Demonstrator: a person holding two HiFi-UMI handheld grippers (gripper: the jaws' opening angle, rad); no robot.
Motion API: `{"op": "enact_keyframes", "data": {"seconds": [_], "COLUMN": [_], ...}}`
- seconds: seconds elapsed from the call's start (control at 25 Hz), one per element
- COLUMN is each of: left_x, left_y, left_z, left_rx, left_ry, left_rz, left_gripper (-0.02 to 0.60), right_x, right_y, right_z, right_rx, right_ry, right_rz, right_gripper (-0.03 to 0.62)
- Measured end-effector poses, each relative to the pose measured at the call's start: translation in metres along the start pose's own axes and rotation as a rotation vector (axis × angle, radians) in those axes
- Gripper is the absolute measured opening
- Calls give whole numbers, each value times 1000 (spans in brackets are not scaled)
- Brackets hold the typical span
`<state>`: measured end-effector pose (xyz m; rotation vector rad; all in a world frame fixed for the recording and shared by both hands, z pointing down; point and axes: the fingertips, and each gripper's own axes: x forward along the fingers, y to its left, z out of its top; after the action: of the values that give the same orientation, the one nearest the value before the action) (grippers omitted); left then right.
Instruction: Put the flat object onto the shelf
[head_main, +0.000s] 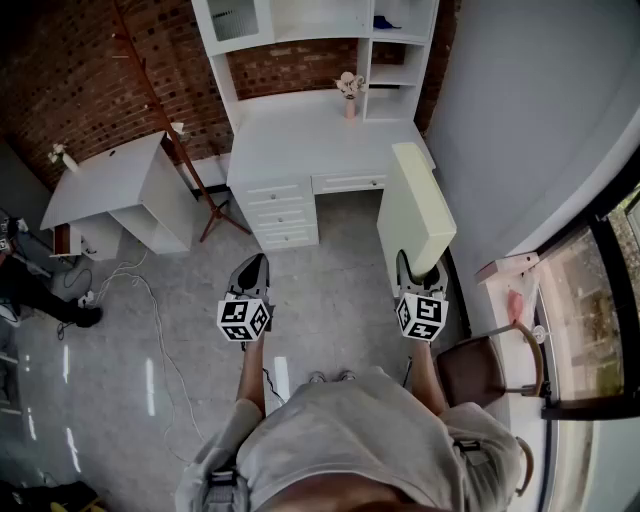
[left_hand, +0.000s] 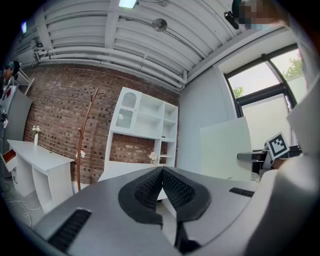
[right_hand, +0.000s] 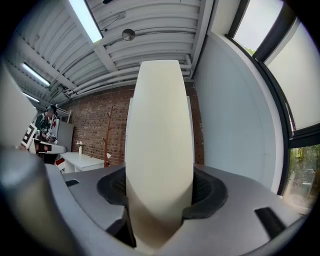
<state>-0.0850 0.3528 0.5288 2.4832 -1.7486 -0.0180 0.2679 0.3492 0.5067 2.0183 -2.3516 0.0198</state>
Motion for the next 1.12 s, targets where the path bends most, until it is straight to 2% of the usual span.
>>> {"op": "enact_keyframes", "data": {"seconds": [0.36,0.64,1.12], "left_x": [-3,-8,-12], "left_y": [1,-3,-28], "left_z": [3,0,-9], "left_rx": [-3,-8,-4], "left_ry": [1,5,20], "left_rz": [1,8,22], "left_gripper": [12,12,12], "right_x": [1,-1,-6], "right_y": [5,2,-10], "right_z": [3,7,4], "right_rx": [-14,15,8], "right_ry": [8,-7,-9], "right_rz": [5,19,56], "right_gripper": [275,278,278]}}
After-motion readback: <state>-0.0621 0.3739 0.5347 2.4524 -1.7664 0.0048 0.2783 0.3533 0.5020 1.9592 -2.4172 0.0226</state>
